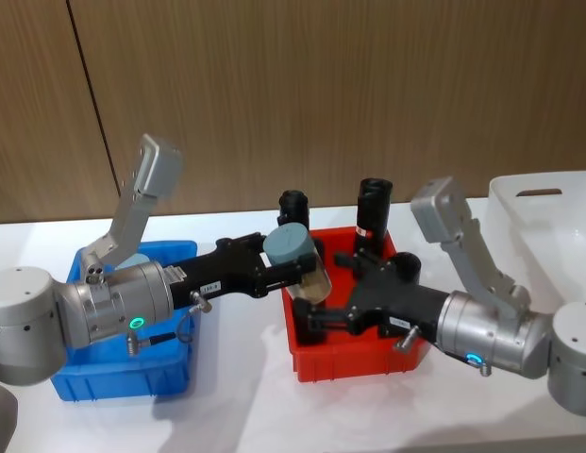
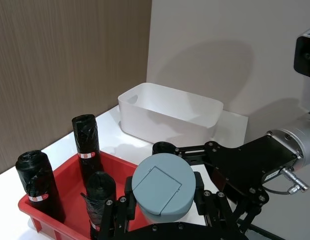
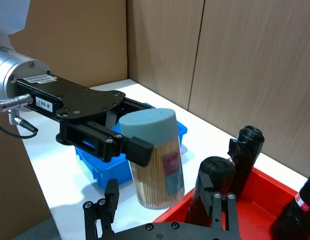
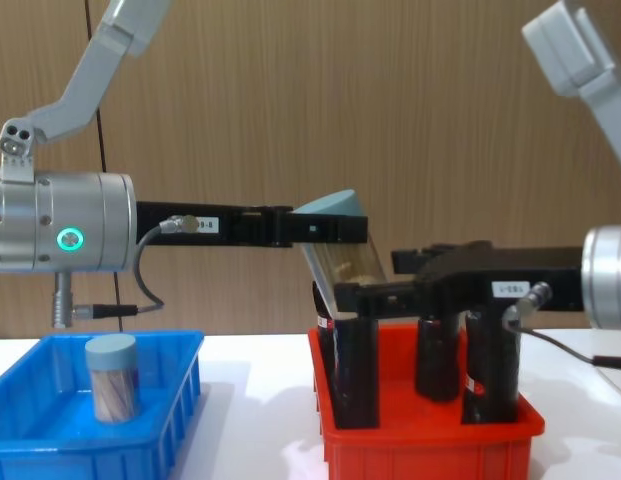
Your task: Pick the cotton swabs from the blue box and place them into the white box.
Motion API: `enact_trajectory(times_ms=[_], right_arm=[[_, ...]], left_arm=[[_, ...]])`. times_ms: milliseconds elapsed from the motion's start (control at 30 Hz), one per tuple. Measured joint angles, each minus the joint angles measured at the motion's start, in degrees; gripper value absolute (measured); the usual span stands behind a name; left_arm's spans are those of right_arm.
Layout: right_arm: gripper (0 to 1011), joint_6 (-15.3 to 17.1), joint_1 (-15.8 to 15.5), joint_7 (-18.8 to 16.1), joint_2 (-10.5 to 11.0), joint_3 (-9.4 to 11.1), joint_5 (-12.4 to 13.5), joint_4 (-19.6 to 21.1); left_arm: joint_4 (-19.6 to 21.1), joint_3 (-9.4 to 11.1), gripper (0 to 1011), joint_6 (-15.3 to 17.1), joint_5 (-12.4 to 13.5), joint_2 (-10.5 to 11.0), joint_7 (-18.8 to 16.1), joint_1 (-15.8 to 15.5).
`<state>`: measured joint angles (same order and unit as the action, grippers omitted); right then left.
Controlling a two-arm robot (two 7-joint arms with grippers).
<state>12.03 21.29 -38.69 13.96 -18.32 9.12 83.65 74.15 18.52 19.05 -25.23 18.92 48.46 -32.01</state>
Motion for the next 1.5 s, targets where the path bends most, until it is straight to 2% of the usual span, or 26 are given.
enact_trajectory(times_ms=[700, 767, 900, 933, 1000, 1033, 1133, 1333, 1500], right_arm=[[1001, -0.6, 3.9, -0.7, -2.7, -2.2, -3.1, -4.5], [982, -0.6, 4.3, -0.6, -2.9, -2.3, -3.1, -4.9], [863, -0.8, 4.7, -0.5, -3.2, -2.5, -3.2, -5.5], [863, -0.8, 4.8, -0.5, -3.3, -2.6, -3.2, -5.7], [773, -0.9, 4.9, -0.5, -3.3, -2.6, -3.2, -5.9], [773, -0.9, 5.0, -0.4, -3.3, -2.6, -3.2, -5.9], [659, -0.9, 5.1, -0.4, -3.4, -2.7, -3.2, -6.2], [629, -1.0, 5.3, -0.4, -3.4, -2.9, -3.0, -6.5], [629, -1.1, 5.4, -0.5, -3.4, -3.1, -2.5, -6.6]], left_arm=[[0.0, 0.0, 664, 0.0, 0.0, 0.0, 0.0, 0.0], [0.0, 0.0, 665, 0.0, 0.0, 0.0, 0.0, 0.0], [0.0, 0.0, 664, 0.0, 0.0, 0.0, 0.0, 0.0], [0.0, 0.0, 664, 0.0, 0.0, 0.0, 0.0, 0.0], [0.0, 0.0, 664, 0.0, 0.0, 0.0, 0.0, 0.0], [0.0, 0.0, 664, 0.0, 0.0, 0.0, 0.0, 0.0], [0.0, 0.0, 664, 0.0, 0.0, 0.0, 0.0, 0.0], [0.0, 0.0, 665, 0.0, 0.0, 0.0, 0.0, 0.0], [0.0, 0.0, 774, 0.0, 0.0, 0.0, 0.0, 0.0]])
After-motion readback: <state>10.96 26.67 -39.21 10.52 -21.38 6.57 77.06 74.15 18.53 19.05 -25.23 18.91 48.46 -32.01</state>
